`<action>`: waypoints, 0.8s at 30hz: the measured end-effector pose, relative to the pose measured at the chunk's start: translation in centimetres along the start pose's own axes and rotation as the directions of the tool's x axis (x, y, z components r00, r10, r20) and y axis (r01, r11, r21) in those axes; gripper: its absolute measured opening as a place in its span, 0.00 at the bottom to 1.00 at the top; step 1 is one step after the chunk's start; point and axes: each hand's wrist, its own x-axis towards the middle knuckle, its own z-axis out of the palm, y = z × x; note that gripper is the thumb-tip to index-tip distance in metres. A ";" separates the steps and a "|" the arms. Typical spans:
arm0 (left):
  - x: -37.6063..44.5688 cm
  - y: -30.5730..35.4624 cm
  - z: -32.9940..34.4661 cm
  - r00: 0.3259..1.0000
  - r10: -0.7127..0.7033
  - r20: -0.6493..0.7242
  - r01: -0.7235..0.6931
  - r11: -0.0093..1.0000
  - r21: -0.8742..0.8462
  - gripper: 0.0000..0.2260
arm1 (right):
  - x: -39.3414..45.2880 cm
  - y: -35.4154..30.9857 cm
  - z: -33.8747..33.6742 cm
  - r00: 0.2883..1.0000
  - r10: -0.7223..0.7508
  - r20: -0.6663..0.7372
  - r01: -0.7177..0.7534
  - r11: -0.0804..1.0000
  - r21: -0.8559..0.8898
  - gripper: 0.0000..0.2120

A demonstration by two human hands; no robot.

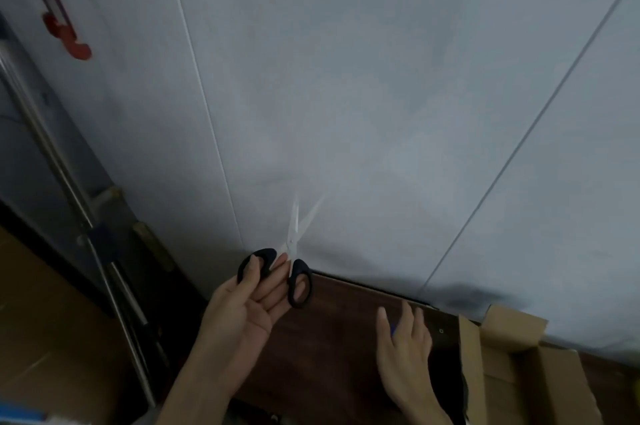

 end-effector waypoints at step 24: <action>0.5 -5.4 -1.8 0.977 -0.211 -0.041 0.212 0.977 0.032 0.17 | 1.4 7.2 5.5 0.998 -0.069 0.008 0.067 0.940 -0.335 0.35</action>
